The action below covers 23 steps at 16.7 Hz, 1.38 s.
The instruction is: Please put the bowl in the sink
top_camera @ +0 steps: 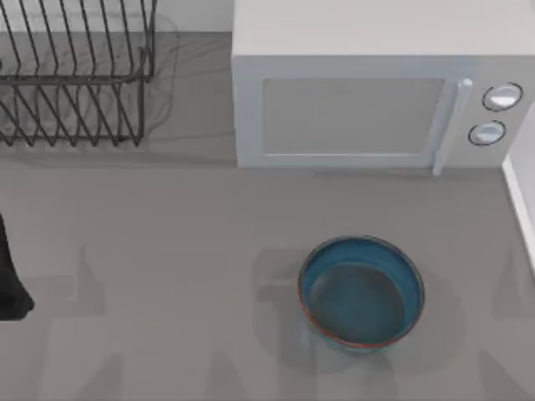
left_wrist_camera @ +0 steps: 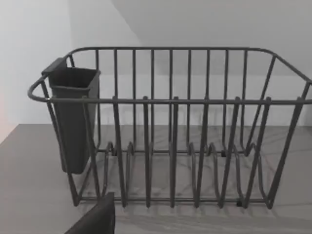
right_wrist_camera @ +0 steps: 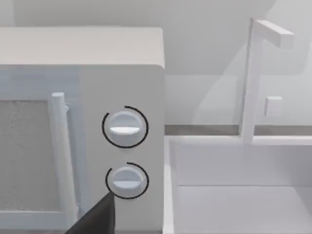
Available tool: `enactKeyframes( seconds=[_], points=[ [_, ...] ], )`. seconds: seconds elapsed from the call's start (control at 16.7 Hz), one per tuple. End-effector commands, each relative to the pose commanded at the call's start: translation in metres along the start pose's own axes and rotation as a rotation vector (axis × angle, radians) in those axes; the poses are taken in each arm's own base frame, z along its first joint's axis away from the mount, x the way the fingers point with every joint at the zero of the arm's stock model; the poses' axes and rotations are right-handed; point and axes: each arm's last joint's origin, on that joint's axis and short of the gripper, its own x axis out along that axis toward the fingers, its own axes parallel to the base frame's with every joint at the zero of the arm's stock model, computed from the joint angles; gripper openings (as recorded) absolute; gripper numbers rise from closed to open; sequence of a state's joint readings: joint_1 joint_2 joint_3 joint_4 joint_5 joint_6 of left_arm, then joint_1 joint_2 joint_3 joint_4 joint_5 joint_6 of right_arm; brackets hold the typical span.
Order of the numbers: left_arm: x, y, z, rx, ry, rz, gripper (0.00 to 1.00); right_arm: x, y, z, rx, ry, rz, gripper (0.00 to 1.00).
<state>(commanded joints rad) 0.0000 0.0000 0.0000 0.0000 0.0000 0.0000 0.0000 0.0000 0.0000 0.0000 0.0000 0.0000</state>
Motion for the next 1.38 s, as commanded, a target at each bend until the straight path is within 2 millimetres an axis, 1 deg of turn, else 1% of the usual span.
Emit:
enactKeyframes(
  seconds=[0.18,0.3,0.48,0.6,0.78,0.9,1.02,1.14,1.26,1.38],
  points=[
    [0.0,0.0,0.0,0.0,0.0,0.0,1.0,0.0,0.0,0.002,0.006,0.01,0.003,1.0],
    [0.0,0.0,0.0,0.0,0.0,0.0,1.0,0.0,0.003,0.011,0.03,0.057,0.021,1.0],
    [0.0,0.0,0.0,0.0,0.0,0.0,1.0,0.005,0.009,0.039,0.088,0.192,0.068,1.0],
    [0.0,0.0,0.0,0.0,0.0,0.0,1.0,0.014,0.017,0.06,0.126,0.334,0.103,1.0],
    [0.0,0.0,0.0,0.0,0.0,0.0,1.0,0.043,0.035,0.084,0.16,0.629,0.137,1.0],
    [0.0,0.0,0.0,0.0,0.0,0.0,1.0,0.069,0.052,0.09,0.159,0.855,0.137,1.0],
    [0.0,0.0,0.0,0.0,0.0,0.0,1.0,0.097,0.074,0.088,0.139,1.074,0.117,1.0],
    [0.0,0.0,0.0,0.0,0.0,0.0,1.0,0.121,0.098,0.082,0.106,1.262,0.085,1.0],
    [0.0,0.0,0.0,0.0,0.0,0.0,1.0,0.14,0.122,0.075,0.07,1.402,0.051,1.0],
    [0.0,0.0,0.0,0.0,0.0,0.0,1.0,0.154,0.143,0.071,0.041,1.492,0.022,1.0]
  ],
)
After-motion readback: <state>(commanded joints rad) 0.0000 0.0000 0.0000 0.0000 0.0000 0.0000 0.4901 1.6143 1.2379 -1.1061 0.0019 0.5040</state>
